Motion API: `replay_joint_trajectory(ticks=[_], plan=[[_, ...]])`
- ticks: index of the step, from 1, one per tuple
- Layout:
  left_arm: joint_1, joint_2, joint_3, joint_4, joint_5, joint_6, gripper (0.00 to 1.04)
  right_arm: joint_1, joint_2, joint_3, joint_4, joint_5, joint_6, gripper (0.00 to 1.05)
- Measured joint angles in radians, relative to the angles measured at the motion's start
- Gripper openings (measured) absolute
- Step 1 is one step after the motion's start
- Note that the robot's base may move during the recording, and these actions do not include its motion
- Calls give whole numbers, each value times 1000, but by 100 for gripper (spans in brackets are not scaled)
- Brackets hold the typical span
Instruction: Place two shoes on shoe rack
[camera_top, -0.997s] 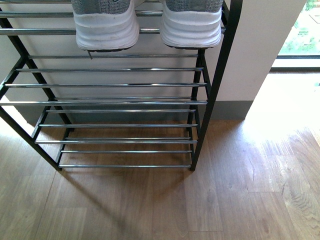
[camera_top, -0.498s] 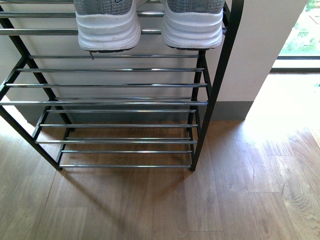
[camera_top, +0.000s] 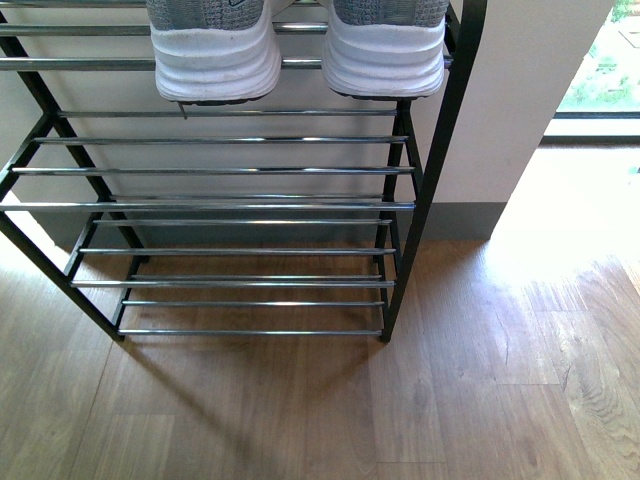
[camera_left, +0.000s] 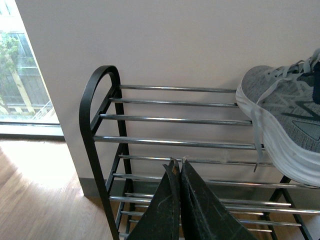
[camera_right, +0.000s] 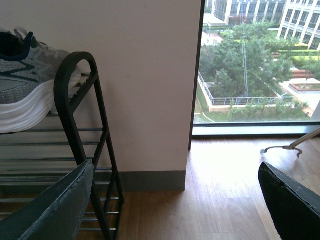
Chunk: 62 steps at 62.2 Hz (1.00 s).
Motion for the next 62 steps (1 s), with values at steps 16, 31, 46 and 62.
replay_joint_trajectory(ticks=[16, 31, 46, 62], plan=[[108, -137, -68, -69, 104, 1, 1, 0, 0, 0, 0, 0, 0, 96], [109, -287, -119, -162, 109, 1, 1, 0, 0, 0, 0, 0, 0, 96], [109, -390, -139, -233, 109, 2, 1, 0, 0, 0, 0, 0, 0, 96], [109, -468, -139, -312, 109, 2, 1, 0, 0, 0, 0, 0, 0, 96]])
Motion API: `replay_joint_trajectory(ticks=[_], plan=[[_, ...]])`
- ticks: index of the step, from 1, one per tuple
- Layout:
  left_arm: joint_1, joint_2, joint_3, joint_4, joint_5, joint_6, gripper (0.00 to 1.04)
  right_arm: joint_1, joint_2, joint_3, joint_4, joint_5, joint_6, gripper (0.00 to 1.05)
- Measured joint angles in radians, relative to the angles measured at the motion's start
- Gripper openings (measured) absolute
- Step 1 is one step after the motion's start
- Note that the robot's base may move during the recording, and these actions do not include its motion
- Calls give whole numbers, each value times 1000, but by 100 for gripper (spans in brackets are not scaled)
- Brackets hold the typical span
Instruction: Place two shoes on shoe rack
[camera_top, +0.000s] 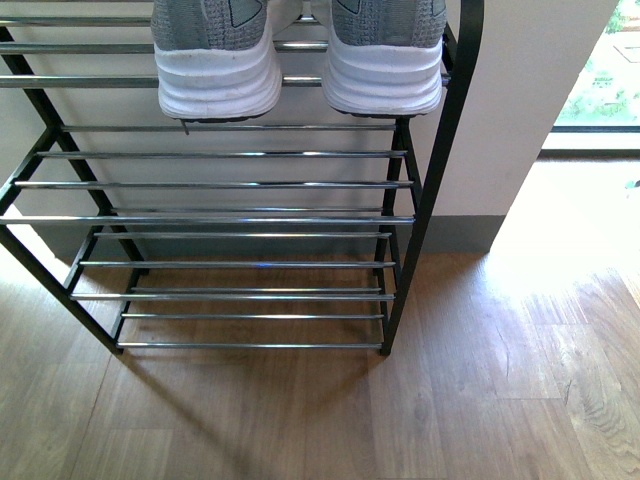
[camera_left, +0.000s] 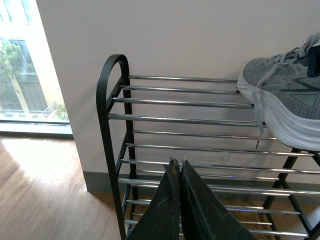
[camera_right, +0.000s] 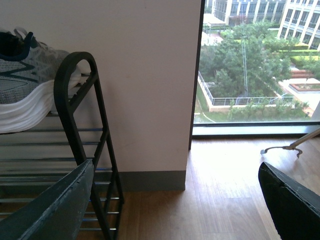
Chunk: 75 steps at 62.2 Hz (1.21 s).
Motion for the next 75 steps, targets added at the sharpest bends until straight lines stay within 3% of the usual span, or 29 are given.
replay_joint_trajectory(ticks=[11, 17, 32, 46, 53, 60, 63, 75], plan=[[0, -41, 0, -42, 0, 0, 1, 0, 0, 0, 0, 0, 0, 96], [0, -167, 0, -201, 0, 0, 1, 0, 0, 0, 0, 0, 0, 96], [1, -202, 0, -220, 0, 0, 1, 0, -1, 0, 0, -1, 0, 96], [1, -202, 0, -220, 0, 0, 41, 0, -1, 0, 0, -1, 0, 96], [1, -203, 0, -220, -1, 0, 71, 0, -1, 0, 0, 0, 0, 96], [1, -203, 0, -220, -1, 0, 93, 0, -1, 0, -1, 0, 0, 96], [1, -203, 0, -220, -3, 1, 97, 0, -1, 0, -1, -4, 0, 96], [1, -203, 0, -220, -3, 1, 95, 0, -2, 0, -1, -3, 0, 96]])
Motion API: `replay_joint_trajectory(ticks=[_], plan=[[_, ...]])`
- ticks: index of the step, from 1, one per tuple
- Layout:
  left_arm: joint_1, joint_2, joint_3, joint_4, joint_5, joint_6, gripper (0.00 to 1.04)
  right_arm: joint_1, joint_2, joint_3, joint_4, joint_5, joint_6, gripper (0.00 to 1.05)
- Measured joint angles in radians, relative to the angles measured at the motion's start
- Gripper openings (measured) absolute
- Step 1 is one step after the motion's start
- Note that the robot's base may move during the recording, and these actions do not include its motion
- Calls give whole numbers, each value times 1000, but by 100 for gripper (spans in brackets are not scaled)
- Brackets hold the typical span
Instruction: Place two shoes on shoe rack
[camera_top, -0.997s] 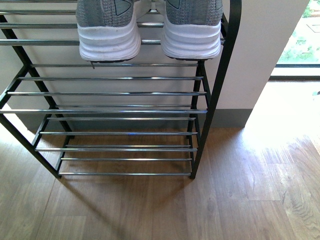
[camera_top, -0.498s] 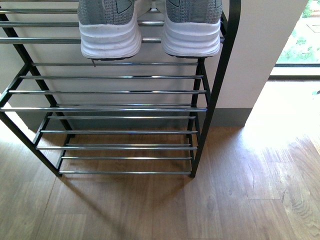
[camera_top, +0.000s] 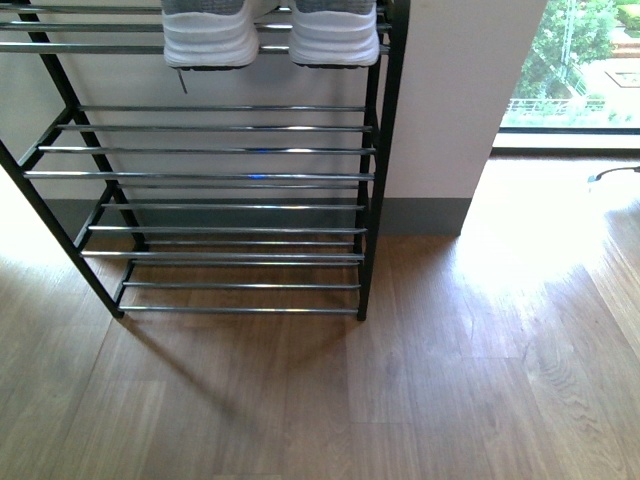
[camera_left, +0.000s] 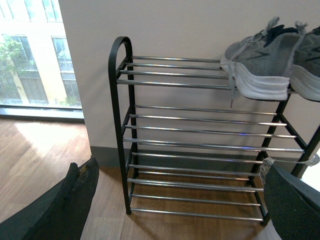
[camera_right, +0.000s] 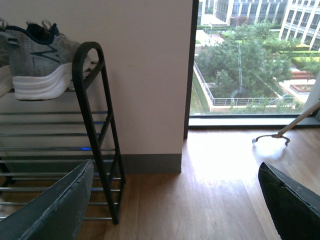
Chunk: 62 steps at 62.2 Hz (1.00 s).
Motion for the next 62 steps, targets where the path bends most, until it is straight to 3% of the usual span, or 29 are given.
replay_joint_trajectory(ticks=[62], plan=[[0, 0, 0, 0, 3, 0, 95, 0, 0, 0, 0, 4, 0, 96]])
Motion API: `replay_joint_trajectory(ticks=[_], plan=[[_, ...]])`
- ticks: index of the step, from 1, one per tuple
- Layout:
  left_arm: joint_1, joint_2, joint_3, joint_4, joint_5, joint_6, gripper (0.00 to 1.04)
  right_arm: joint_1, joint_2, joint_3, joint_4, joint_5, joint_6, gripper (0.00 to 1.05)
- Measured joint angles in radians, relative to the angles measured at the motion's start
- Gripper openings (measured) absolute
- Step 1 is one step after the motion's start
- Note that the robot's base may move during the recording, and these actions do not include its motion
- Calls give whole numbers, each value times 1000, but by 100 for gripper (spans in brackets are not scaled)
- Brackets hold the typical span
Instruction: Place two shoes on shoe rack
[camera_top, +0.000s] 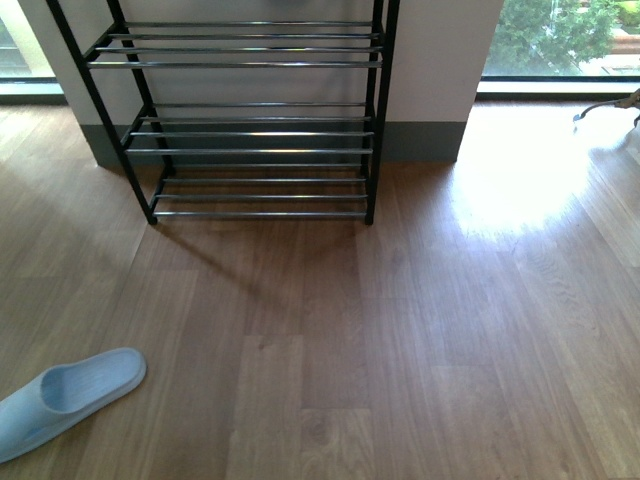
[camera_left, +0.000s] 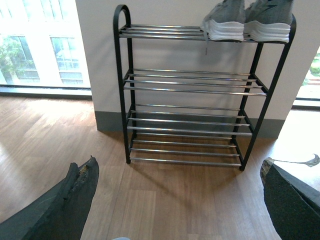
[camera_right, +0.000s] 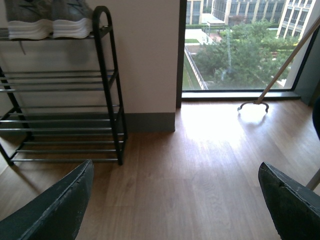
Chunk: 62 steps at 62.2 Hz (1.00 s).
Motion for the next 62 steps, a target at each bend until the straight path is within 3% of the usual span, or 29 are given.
replay_joint_trajectory(ticks=[62], plan=[[0, 0, 0, -1, -3, 0, 95, -2, -1, 0, -1, -3, 0, 96]])
